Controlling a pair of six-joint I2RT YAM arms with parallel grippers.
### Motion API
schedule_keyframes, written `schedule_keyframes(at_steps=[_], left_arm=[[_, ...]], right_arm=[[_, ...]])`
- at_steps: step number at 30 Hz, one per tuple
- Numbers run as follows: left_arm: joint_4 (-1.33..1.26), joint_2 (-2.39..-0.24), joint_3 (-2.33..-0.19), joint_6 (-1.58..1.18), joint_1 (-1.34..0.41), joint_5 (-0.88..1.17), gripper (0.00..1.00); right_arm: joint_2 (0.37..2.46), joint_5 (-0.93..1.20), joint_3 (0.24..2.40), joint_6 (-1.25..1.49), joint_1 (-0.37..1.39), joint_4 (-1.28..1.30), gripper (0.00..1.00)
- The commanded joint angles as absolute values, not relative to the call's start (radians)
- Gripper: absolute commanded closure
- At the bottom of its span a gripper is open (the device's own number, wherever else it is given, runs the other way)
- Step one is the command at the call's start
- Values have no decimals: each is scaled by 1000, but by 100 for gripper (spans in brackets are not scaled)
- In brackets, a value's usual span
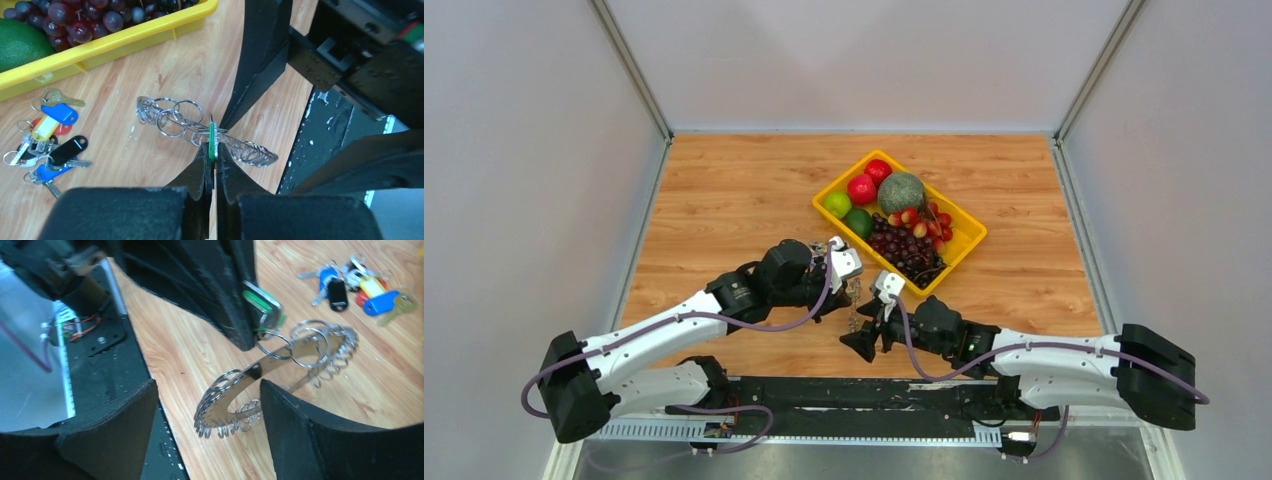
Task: Remove the keys from the keyring
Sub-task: Remove the key from the keyring.
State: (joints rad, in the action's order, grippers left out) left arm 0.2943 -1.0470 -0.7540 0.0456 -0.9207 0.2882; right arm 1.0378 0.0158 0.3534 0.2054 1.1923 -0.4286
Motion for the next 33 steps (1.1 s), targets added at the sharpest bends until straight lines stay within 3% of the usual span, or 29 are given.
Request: schedule_keyframes(at_steps=[1,6,7,10,11,18,22,24,26,28,33], left_arm=[[207,-1018,-757,-15,-929,298,99],[226,-1010,-758,-7,-931,299,99],[229,-1008,-757,-8,-930,302,99],[231,-1000,-756,-15,-931,313,99],[232,-994,-755,-17,-931,315,99],[265,-921,-751,-66,-930,317,93],[264,-853,-730,-95,-930,335,83],[266,-827,-723,-106,-931,346,62],[283,-789,-727,-107,-930,340,22],[305,-738,-738,-98,-930,313,3],[448,-646,-806,42,-930,204,0]], right_arm=[[1066,-205,412,257,1222,-392,26],[1058,-340,388,222,1223,-356,37],[1063,-354,388,204,1223,-358,45],[1084,-369,405,143,1223,-354,96],[1087,-364,414,117,1223,-351,100],[1001,-495,384,-144,1223,-481,100],[912,-436,333,-442,1223,-638,100],[879,-359,336,-606,1221,-642,100],[865,-277,356,-766,1220,-593,100],[861,-253,386,-827,1213,-566,100],[825,-91,451,-960,1193,-465,100]])
